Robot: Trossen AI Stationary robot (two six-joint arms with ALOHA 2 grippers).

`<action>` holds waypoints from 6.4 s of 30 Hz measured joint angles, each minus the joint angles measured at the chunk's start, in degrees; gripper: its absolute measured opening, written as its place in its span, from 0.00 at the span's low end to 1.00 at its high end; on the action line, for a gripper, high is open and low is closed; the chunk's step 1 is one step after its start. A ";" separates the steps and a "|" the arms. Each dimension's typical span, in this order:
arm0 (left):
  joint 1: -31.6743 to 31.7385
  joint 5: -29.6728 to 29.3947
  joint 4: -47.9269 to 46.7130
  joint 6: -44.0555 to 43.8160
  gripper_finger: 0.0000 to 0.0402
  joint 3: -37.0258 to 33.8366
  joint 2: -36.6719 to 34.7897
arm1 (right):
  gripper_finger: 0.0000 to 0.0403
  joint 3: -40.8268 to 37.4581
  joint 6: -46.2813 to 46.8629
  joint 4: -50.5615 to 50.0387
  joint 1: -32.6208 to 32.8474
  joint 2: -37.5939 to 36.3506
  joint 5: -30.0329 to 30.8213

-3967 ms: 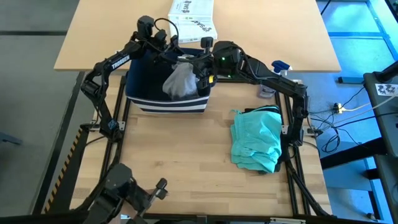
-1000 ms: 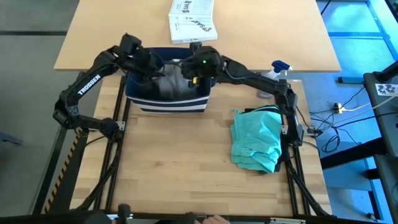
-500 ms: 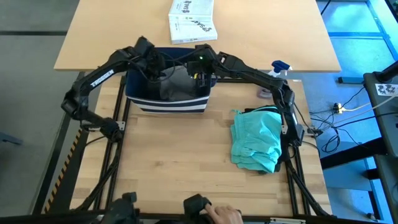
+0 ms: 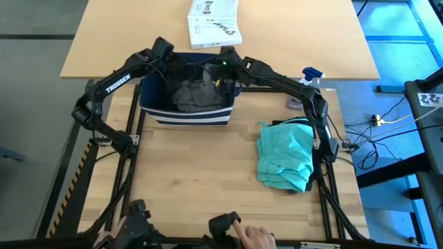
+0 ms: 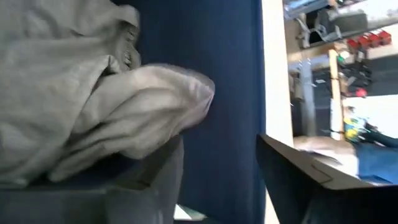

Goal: Fold Laundry from Bin

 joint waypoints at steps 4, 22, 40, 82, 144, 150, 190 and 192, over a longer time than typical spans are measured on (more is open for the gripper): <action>0.13 -2.76 0.83 0.04 0.43 1.89 -0.87 | 0.58 0.00 -1.79 -0.55 0.07 -0.07 4.85; -19.28 11.88 2.09 -0.79 0.44 6.89 -16.83 | 0.50 0.09 20.03 -20.65 2.36 -24.53 -1.43; -52.80 5.41 23.27 -9.58 0.41 -14.29 -15.64 | 0.47 -31.39 55.42 -44.60 9.62 -39.87 -10.65; -59.08 4.57 41.35 -9.55 0.40 -24.06 -6.97 | 0.71 -74.03 80.85 -24.98 3.08 -67.57 -21.97; -60.90 3.01 53.04 -13.41 0.41 -24.08 8.83 | 0.95 -61.18 73.93 -15.39 53.42 -15.94 -16.08; -61.23 3.01 52.80 -13.42 0.41 -24.08 8.84 | 0.93 -60.94 73.62 -17.07 53.44 -13.19 -11.50; -60.61 1.85 72.56 -4.57 0.58 -24.06 9.57 | 0.05 -24.15 84.77 -46.80 54.40 -12.99 10.96; -60.23 1.93 73.58 -4.65 0.63 -24.06 10.69 | 0.05 -23.73 84.86 -46.89 54.40 -13.03 11.09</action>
